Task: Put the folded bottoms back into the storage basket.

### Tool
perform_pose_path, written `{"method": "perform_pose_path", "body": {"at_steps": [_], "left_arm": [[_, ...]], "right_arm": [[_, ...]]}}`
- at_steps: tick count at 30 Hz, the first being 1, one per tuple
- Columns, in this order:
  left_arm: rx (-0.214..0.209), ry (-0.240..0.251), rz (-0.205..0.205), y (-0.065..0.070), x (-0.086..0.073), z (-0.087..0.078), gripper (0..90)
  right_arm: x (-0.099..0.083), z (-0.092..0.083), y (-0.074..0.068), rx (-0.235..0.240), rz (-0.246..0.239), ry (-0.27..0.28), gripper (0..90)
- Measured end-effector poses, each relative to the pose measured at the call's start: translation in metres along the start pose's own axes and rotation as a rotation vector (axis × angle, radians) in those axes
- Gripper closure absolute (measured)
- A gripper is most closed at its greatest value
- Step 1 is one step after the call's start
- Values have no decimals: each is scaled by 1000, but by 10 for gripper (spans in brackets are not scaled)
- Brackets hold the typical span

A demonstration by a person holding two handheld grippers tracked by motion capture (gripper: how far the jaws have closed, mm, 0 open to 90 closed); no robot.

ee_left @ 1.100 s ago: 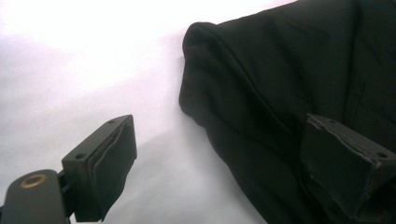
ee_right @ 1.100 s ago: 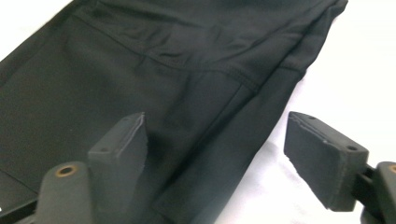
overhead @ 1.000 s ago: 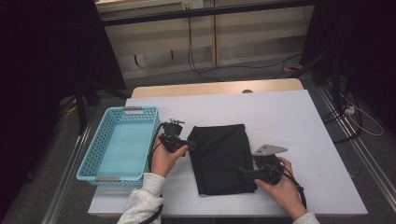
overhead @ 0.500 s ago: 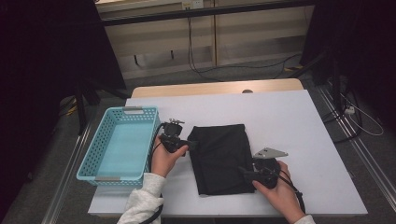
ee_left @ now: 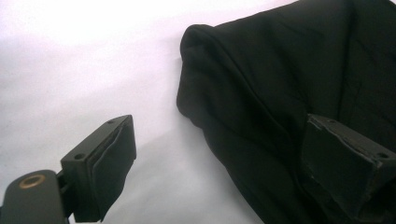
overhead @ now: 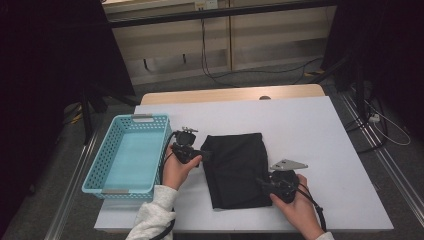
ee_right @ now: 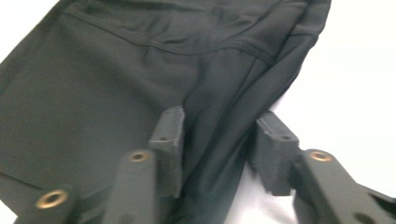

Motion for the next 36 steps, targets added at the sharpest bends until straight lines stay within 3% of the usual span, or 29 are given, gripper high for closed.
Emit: {"method": "perform_pose_path", "body": {"at_steps": [3, 5, 7, 9, 16, 21, 36], "left_arm": [[-1, -1, 7, 1, 0, 0, 108], [-2, -4, 10, 2, 0, 1, 108], [1, 6, -9, 3, 0, 2, 107], [-5, -4, 7, 3, 0, 2, 106], [-4, -5, 2, 1, 3, 1, 101], [-6, -3, -22, 2, 8, 5, 90], [19, -58, -24, 14, 19, 38, 80]], "right_arm": [[0, 0, -2, 28, 7, 5, 739], [-1, 1, -3, 45, 13, 9, 763], [0, 1, -4, 47, 11, 8, 772], [0, 0, -3, 54, 16, 11, 781], [1, -6, 3, 69, 38, -1, 798], [0, -9, 4, 73, 45, 2, 801], [-2, -10, 5, 61, 21, 1, 799]]}}
Point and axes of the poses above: each handheld gripper's, and its own axes: z roughly forward along the jaws, x roughly out of its top, y roughly to its right, the point moved 4 cm from there along z, roughly forward along the jaws, and after that the axes turned 6 degrees about x, right-handed, at the moved point
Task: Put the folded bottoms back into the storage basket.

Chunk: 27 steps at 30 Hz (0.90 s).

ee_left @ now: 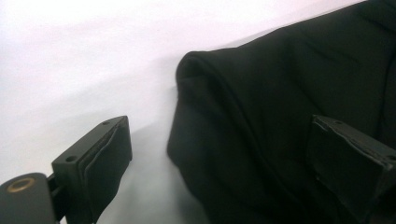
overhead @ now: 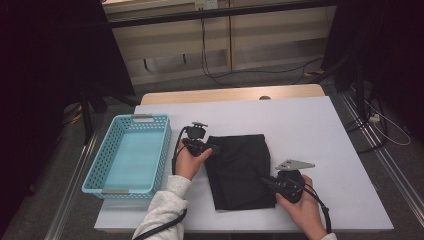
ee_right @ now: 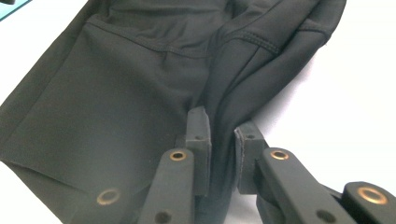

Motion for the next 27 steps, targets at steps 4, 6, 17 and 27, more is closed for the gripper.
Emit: {"method": "perform_pose_path", "body": {"at_steps": [4, 6, 17, 27], "left_arm": [[30, 7, 33, 2, -2, 6, 126], [50, 19, 47, 2, -2, 6, 186], [43, 11, 39, 7, -1, 3, 401], [-45, -36, -7, 14, 3, 2, 747]], "right_arm": [[0, 0, 0, 1, 2, 1, 799], [-1, 0, -1, 0, -5, 4, 798], [-2, 1, -4, -2, -11, 7, 797], [-2, 1, -6, -1, -16, 8, 797]]}}
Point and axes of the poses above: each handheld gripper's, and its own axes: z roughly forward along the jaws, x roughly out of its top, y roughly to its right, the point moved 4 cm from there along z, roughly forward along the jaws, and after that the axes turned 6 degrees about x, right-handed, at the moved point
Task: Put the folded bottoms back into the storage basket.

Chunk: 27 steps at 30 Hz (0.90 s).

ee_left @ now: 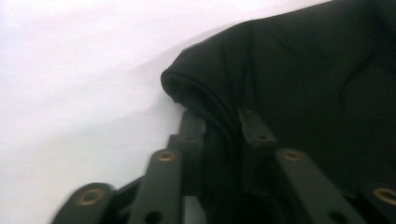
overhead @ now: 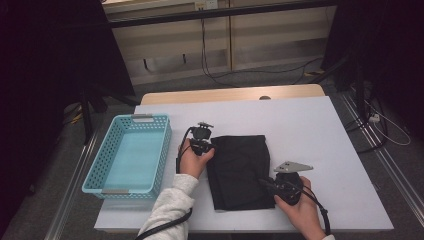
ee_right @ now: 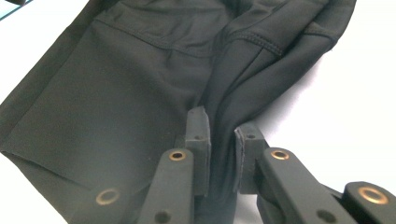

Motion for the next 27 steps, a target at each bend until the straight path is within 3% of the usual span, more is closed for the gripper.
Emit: {"method": "perform_pose_path", "body": {"at_steps": [6, 15, 27], "left_arm": [[31, -74, -17, 0, 7, -4, 781], [32, -192, -48, -3, 27, -17, 791], [29, -227, -54, -6, 39, -27, 793]], "right_arm": [[0, -1, -1, -3, -6, 4, 798], [5, -5, -2, 6, -12, 24, 801], [10, -7, -6, 6, -24, 52, 803]]}}
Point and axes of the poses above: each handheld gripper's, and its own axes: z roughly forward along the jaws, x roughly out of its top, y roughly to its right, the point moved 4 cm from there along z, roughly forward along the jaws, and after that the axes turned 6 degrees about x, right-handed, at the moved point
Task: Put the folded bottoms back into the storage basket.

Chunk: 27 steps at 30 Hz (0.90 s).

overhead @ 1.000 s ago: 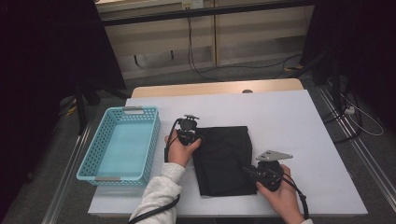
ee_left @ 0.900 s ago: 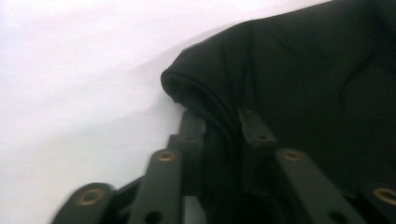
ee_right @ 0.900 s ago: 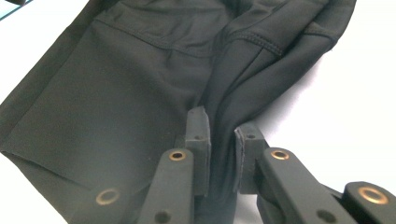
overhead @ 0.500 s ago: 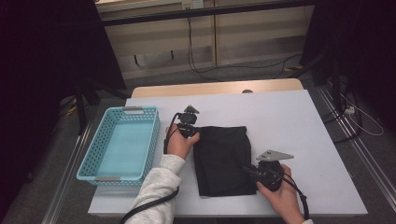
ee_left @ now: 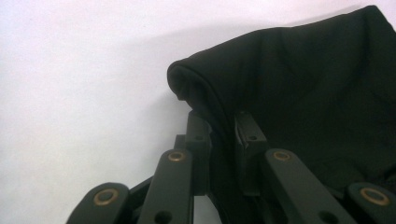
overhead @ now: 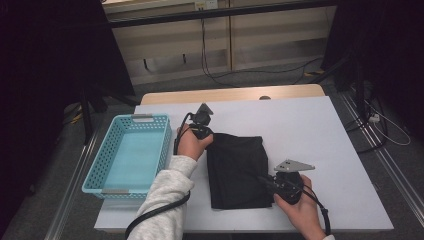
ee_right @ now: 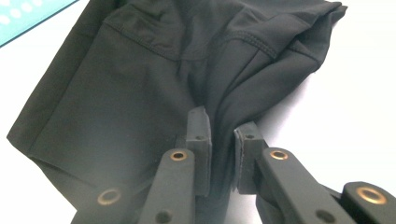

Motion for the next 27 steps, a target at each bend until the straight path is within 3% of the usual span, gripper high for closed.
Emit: {"method": "perform_pose_path", "body": {"at_steps": [9, 27], "left_arm": [[16, 4, -1, -2, 3, -11, 793], [54, -51, -3, -9, 7, -27, 793]], "right_arm": [[5, 2, -5, 3, -15, 18, 804], [16, 3, -14, -10, -48, 61, 805]]}}
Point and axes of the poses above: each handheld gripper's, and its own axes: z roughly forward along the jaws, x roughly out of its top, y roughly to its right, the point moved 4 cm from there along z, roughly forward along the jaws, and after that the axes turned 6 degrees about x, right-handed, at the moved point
